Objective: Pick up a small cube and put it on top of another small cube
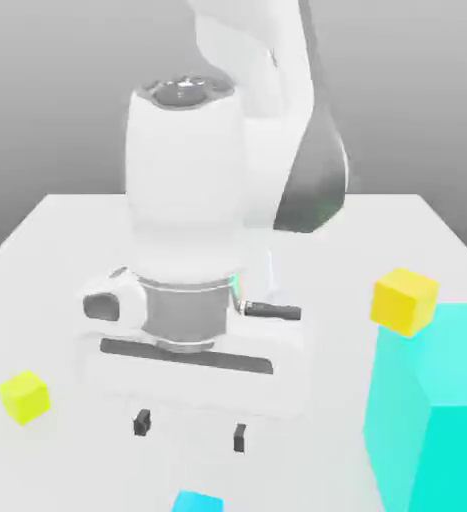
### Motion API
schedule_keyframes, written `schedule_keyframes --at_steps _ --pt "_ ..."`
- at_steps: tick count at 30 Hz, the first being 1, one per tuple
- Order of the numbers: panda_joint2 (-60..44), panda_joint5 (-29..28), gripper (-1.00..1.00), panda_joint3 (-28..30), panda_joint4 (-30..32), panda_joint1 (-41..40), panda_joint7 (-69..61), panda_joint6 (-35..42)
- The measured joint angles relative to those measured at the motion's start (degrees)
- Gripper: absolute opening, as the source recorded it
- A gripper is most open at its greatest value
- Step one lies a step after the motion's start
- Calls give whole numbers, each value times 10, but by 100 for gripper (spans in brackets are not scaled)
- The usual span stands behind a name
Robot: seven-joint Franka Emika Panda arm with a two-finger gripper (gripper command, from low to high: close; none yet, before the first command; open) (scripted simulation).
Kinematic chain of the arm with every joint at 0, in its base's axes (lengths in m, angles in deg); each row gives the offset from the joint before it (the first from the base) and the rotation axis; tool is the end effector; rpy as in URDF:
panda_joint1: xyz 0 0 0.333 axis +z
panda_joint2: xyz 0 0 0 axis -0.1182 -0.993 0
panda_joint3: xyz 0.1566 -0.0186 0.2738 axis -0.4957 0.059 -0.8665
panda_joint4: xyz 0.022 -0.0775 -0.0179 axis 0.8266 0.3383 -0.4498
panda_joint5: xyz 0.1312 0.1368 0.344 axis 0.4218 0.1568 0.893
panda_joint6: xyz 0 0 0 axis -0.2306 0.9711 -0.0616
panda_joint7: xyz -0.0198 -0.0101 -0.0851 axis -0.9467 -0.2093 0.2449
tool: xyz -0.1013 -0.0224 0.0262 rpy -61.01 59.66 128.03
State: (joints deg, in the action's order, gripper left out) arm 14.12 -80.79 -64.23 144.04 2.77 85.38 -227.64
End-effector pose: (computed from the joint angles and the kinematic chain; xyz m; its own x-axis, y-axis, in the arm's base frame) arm 0.5380 -0.0383 0.2371 0.5224 -0.8520 0.0360 -0.8508 -0.5235 -0.0446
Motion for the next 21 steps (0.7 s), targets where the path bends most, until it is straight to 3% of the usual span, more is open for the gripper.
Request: schedule_keyframes --at_steps 6,7,14,21 --pt "-124 5 0 1 -17 -2 3 -75" --pt "-137 5 -100 1 -19 -2 3 -85" --pt "-135 5 -100 0 -19 -2 3 -84" --pt "-3 13 -100 -15 2 13 9 26"
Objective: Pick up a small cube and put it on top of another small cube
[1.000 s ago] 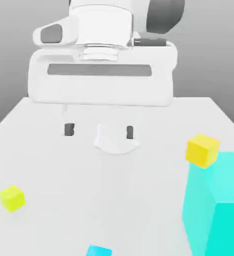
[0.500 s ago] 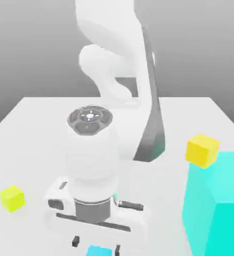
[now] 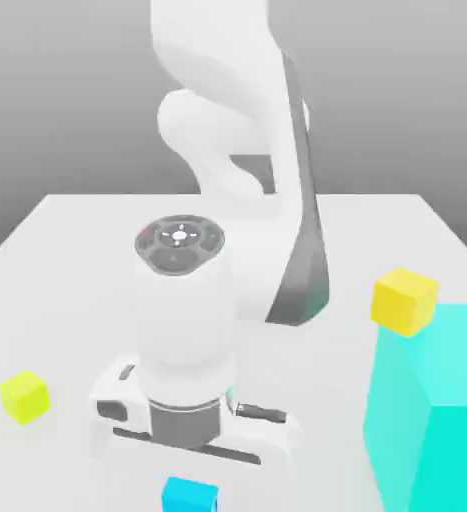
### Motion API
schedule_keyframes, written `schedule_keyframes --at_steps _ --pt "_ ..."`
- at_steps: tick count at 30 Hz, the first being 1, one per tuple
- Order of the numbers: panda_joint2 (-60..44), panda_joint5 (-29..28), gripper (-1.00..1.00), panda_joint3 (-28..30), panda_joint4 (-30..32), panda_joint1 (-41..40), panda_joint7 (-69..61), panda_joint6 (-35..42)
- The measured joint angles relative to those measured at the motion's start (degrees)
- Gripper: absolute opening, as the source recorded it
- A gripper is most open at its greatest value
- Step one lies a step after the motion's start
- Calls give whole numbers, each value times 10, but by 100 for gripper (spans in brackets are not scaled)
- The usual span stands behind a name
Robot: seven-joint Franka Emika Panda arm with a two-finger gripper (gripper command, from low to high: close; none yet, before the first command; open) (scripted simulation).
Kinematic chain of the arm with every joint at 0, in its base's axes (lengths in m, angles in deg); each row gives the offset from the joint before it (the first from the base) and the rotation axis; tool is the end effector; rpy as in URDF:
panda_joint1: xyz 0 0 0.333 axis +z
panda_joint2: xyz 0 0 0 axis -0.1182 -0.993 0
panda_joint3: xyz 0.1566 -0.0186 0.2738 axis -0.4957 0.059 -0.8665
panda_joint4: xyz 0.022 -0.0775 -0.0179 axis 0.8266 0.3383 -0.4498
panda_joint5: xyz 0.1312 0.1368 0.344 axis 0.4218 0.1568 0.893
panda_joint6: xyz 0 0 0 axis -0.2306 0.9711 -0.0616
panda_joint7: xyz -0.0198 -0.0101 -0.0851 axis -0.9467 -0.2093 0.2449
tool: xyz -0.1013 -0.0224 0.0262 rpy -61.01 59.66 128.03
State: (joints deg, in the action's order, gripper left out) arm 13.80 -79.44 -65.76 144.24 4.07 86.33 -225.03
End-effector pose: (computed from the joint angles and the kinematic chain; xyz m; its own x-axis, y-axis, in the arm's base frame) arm 0.5326 -0.0117 0.2287 0.5335 -0.8457 -0.0124 -0.8458 -0.5334 -0.0115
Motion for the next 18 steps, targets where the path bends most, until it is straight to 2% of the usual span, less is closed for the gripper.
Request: schedule_keyframes --at_steps 16,18 --pt "324 34 -100 -97 24 133 69 298" --pt "326 33 -100 -105 44 137 74 280"
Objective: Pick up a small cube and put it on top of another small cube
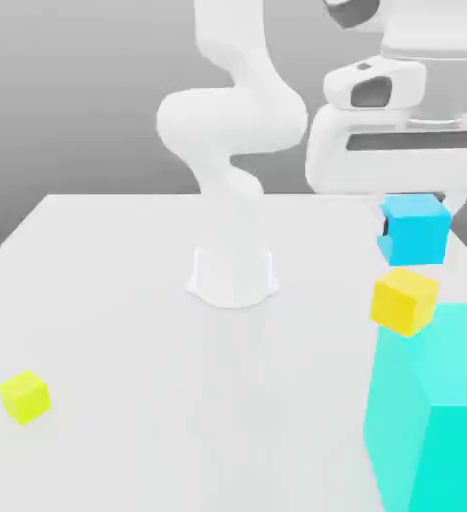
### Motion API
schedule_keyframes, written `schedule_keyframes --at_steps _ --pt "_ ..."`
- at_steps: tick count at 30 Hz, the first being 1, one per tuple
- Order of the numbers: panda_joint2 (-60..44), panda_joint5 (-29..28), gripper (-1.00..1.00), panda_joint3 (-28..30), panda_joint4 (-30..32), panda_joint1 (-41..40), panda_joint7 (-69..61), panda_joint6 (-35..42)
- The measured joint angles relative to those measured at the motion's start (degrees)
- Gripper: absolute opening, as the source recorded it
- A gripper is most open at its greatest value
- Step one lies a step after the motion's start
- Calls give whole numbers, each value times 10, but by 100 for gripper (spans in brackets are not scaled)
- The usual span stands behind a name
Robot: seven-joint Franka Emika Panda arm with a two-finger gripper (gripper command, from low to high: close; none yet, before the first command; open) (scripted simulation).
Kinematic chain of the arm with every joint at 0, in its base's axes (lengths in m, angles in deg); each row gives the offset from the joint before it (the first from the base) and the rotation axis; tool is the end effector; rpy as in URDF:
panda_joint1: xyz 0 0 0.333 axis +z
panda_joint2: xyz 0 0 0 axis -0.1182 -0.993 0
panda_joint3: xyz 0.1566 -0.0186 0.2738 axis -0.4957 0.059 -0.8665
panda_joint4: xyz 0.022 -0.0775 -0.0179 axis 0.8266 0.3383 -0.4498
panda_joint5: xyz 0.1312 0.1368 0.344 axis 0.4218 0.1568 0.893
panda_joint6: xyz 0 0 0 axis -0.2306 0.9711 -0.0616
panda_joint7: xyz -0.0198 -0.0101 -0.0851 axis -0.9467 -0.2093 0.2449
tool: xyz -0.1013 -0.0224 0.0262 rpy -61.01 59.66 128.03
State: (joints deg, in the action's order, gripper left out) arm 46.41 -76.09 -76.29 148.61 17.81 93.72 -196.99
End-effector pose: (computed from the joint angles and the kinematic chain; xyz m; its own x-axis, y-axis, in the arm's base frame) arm 0.4163 0.1835 0.4362 0.7364 -0.6765 -0.0064 -0.6766 -0.7364 -0.0045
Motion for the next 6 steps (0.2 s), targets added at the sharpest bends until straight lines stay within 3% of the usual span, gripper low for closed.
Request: schedule_keyframes --at_steps 2,3,6 --pt "-14 -1 -100 -5 27 1 3 -41" --pt "-20 -1 100 -7 37 1 3 -57" --pt "-20 -1 100 -7 37 1 3 -57"
